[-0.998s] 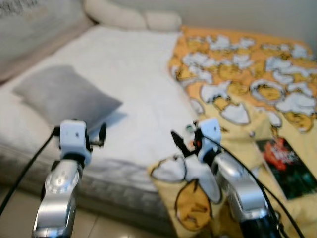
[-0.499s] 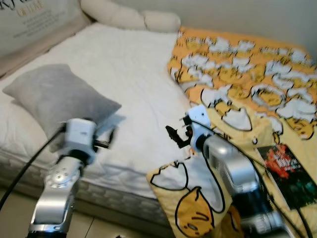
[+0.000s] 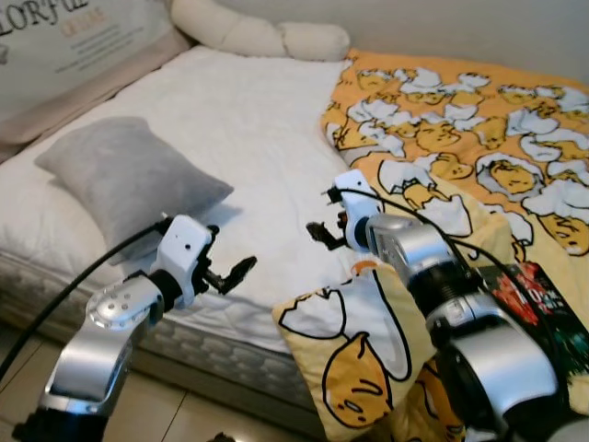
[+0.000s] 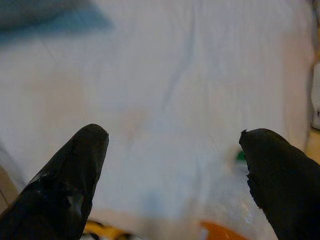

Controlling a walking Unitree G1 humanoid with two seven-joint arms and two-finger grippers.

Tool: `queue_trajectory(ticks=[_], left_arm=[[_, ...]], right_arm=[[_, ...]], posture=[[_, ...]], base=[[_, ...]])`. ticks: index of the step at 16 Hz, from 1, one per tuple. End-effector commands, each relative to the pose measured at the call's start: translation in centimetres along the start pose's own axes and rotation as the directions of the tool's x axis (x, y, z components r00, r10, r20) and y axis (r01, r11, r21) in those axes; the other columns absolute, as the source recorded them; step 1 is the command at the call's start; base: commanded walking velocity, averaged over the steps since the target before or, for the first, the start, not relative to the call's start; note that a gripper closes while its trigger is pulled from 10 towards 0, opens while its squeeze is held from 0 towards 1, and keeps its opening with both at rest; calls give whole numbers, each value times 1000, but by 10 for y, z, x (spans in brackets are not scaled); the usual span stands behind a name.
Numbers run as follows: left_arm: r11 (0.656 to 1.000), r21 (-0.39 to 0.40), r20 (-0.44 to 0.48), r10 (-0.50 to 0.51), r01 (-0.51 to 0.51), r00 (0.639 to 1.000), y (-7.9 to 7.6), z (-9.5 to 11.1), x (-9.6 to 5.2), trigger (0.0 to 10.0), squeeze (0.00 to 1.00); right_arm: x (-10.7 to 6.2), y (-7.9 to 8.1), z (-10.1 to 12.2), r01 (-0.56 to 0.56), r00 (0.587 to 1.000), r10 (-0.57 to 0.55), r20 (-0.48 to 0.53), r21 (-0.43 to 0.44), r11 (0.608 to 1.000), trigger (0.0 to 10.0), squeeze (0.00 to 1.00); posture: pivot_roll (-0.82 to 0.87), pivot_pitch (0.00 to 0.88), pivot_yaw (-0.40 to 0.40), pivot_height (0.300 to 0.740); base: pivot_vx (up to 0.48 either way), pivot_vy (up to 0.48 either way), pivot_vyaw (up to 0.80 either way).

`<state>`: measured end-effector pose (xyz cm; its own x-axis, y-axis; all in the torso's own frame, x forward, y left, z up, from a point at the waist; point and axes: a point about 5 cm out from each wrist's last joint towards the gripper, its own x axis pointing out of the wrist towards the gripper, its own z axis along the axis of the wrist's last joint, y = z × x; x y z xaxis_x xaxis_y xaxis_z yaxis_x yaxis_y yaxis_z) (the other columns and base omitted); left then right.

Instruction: Clean up the room

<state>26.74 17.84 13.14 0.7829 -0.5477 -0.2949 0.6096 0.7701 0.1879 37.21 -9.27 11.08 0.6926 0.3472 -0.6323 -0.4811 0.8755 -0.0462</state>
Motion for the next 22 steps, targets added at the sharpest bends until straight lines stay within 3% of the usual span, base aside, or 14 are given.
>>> queue_trajectory(ticks=[1,4,5,6,7,8,9,11,14,22], left_arm=[[997,39,6,-68,67,998,-1,12,2,10000,1000],[994,54,8,-94,93,996,-3,20,0,10000,1000],[994,53,6,-96,95,995,-3,21,-1,10000,1000],[993,45,-1,-111,111,994,-5,20,-3,10000,980],[991,40,-8,-127,128,992,-7,19,-5,10000,506],[990,34,-13,-139,139,990,-9,18,-6,10000,294],[988,25,-20,-153,154,988,-13,17,-8,10000,0],[987,20,-26,-160,160,987,-16,17,-9,10000,0],[985,12,-37,-173,174,984,-22,16,-11,10000,0],[985,6,-49,-171,172,984,-26,18,-14,10000,0]], right_arm=[[-2,-12,3,68,997,-69,-40,-42,997,10000,1000],[-2,-18,2,118,990,-120,-75,-31,993,10000,1000],[-1,-17,-1,115,989,-116,-91,-19,993,10000,886],[0,-16,-4,125,986,-127,-112,-27,992,10000,0],[1,-16,-8,134,983,-136,-124,-25,991,10000,0],[2,-16,-10,136,982,-136,-130,-8,991,10000,0],[3,-14,-15,138,980,-135,-146,8,990,10000,0],[4,-14,-22,159,974,-157,-165,1,987,10000,0],[6,-14,-37,200,965,-183,-185,77,977,10000,0],[4,-26,-57,319,929,-302,-217,47,947,10000,0]], posture=[[32,23,-3,740],[47,65,-1,740],[53,81,3,740],[54,88,5,740],[59,99,8,740],[62,104,9,740],[69,114,9,740],[74,123,8,740],[93,140,-1,740],[116,135,-26,740]], base=[[0,0,0],[0,0,0],[0,0,0],[0,0,0],[0,0,0],[0,0,0],[0,0,0],[0,0,0],[0,0,0],[0,0,0]])
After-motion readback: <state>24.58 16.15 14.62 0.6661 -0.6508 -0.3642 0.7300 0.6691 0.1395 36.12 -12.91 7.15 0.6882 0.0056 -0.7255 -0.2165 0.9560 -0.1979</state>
